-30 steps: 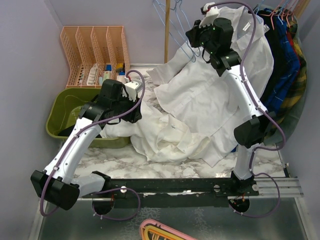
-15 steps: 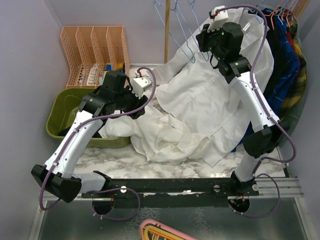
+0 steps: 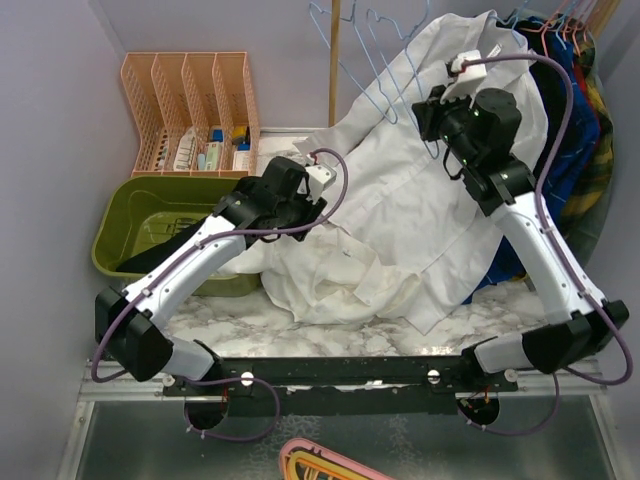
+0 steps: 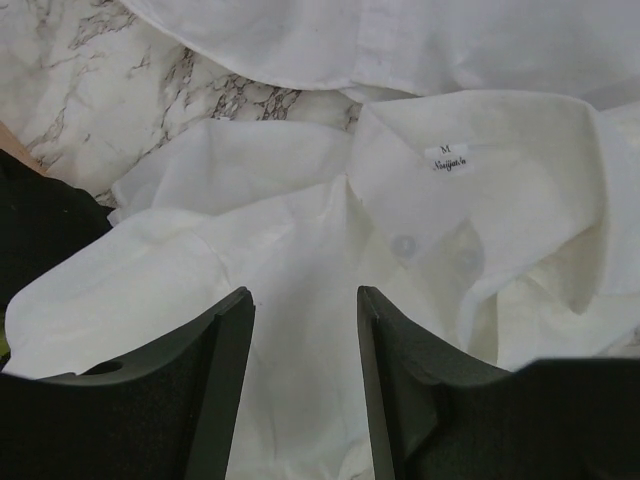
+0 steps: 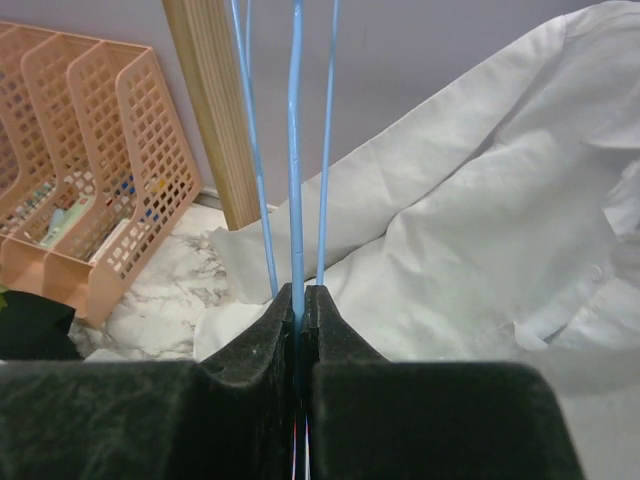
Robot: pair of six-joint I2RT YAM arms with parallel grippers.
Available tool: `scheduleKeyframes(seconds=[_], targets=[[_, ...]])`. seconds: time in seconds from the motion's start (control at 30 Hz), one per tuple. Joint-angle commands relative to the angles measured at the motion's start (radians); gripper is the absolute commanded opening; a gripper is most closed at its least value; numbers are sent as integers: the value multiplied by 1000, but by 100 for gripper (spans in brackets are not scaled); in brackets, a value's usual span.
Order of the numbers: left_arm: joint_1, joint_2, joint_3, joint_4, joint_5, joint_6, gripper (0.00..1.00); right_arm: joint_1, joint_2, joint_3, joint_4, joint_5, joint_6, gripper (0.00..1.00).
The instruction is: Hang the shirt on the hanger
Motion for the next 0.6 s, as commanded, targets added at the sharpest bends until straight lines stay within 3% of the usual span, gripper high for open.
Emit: scheduleKeyframes(seconds=[0.0,0.33,0.53,0.57], targets=[[-15,48,17,94,-149,-57,48,-4,-189,-143,10,17,73,1],[-107,169,132,32,-108,-66,49,-4,-546,-399,-185,47,213,1],[-135,284,242,-38,-88,-100,56,-4,-705,-499,-341,23,315,1],[-148,300,253,-43,-91,-96,62,-4,-727,-505,-362,25,328,1]])
